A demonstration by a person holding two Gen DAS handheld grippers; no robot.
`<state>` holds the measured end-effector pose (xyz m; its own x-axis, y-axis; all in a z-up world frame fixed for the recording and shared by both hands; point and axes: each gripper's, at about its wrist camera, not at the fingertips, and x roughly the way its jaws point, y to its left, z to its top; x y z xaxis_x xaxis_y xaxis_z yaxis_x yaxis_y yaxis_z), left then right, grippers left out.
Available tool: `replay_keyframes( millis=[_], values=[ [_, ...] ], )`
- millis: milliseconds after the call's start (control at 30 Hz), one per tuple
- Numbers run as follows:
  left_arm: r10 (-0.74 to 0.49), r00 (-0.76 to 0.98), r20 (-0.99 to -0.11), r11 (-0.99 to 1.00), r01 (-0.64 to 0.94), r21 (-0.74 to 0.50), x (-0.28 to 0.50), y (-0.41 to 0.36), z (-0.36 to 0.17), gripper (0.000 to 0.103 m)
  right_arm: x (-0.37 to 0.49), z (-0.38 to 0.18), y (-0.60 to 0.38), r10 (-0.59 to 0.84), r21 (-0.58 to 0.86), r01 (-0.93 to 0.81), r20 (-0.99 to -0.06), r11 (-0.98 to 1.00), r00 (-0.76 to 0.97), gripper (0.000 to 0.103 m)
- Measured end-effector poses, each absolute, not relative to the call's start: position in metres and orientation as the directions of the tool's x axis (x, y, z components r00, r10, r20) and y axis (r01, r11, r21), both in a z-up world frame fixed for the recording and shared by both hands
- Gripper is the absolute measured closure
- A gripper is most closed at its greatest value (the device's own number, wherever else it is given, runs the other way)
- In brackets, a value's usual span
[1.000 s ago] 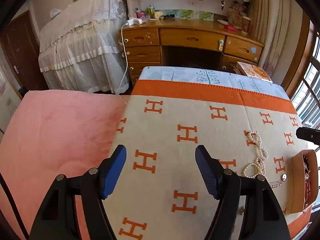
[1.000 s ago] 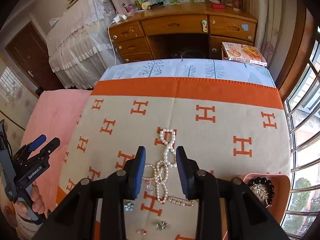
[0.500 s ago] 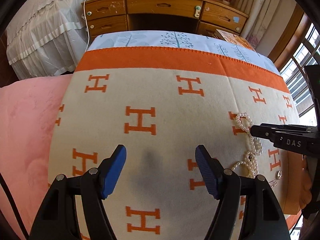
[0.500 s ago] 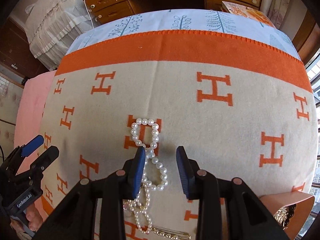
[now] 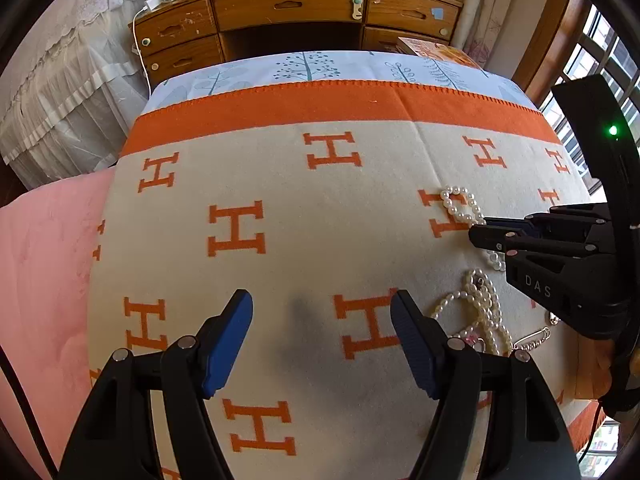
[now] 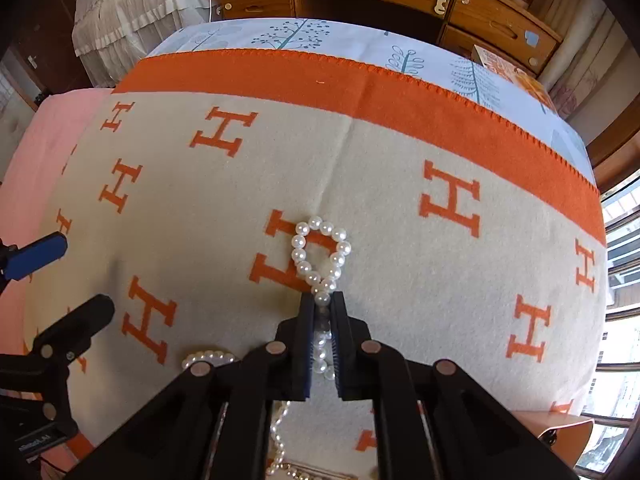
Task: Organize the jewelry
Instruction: 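Grasp the pearl necklace strand with the right tool, then lift the pearl necklace with the right tool while the left tool grasps the pearl bow piece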
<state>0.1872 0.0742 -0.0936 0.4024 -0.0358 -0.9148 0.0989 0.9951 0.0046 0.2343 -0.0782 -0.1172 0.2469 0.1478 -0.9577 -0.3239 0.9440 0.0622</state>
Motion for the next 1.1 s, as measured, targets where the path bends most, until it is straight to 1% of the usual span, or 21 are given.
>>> replay_keyframes(
  millis=[67, 167, 267, 433, 567, 633, 700, 800, 933, 967, 1033, 1100],
  values=[
    [-0.044, 0.392, -0.919, 0.993, 0.115, 0.002, 0.183, 0.069, -0.094, 0.033, 0.230, -0.117, -0.086, 0.178, 0.098, -0.304, -0.953, 0.947, 0.246, 0.096],
    [-0.072, 0.374, -0.925, 0.987, 0.157, -0.013, 0.178, 0.058, -0.092, 0.033, 0.221, -0.110, -0.110, 0.262, 0.200, -0.245, -0.932, 0.949, 0.251, 0.096],
    [-0.102, 0.350, -0.931, 0.976, 0.214, -0.027, 0.176, 0.040, -0.091, 0.033, 0.208, -0.094, -0.138, 0.354, 0.313, -0.180, -0.891, 0.933, 0.285, 0.095],
    [-0.140, 0.284, -0.948, 0.960, 0.273, -0.060, 0.179, 0.003, -0.095, 0.033, 0.178, -0.060, -0.185, 0.448, 0.433, -0.129, -0.813, 0.892, 0.373, 0.095],
    [-0.136, 0.244, -0.960, 0.960, 0.271, -0.066, 0.187, -0.024, -0.100, 0.035, 0.153, -0.038, -0.211, 0.491, 0.488, -0.127, -0.756, 0.863, 0.432, 0.095],
    [-0.124, 0.217, -0.968, 0.963, 0.262, -0.065, 0.191, -0.034, -0.105, 0.042, 0.141, -0.032, -0.220, 0.514, 0.514, -0.132, -0.732, 0.848, 0.448, 0.095],
    [-0.112, 0.189, -0.976, 0.968, 0.244, -0.063, 0.194, -0.040, -0.109, 0.043, 0.130, -0.027, -0.227, 0.524, 0.526, -0.137, -0.716, 0.840, 0.461, 0.095],
    [-0.069, 0.174, -0.982, 0.975, 0.218, -0.030, 0.196, -0.047, -0.113, 0.043, 0.118, -0.025, -0.237, 0.531, 0.534, -0.144, -0.701, 0.833, 0.477, 0.095],
    [-0.055, 0.153, -0.987, 0.981, 0.193, -0.024, 0.198, -0.051, -0.117, 0.044, 0.105, -0.024, -0.251, 0.551, 0.553, -0.156, -0.679, 0.818, 0.485, 0.095],
    [-0.051, 0.148, -0.988, 0.982, 0.187, -0.022, 0.199, -0.053, -0.119, 0.046, 0.103, -0.024, -0.254, 0.556, 0.558, -0.159, -0.673, 0.815, 0.487, 0.095],
    [-0.049, 0.127, -0.991, 0.984, 0.176, -0.026, 0.200, -0.056, -0.123, 0.061, 0.099, -0.025, -0.259, 0.566, 0.569, -0.163, -0.662, 0.806, 0.490, 0.095],
    [-0.042, 0.112, -0.993, 0.987, 0.161, -0.024, 0.202, -0.058, -0.126, 0.066, 0.096, -0.025, -0.263, 0.577, 0.582, -0.164, -0.651, 0.796, 0.493, 0.095]
  ],
)
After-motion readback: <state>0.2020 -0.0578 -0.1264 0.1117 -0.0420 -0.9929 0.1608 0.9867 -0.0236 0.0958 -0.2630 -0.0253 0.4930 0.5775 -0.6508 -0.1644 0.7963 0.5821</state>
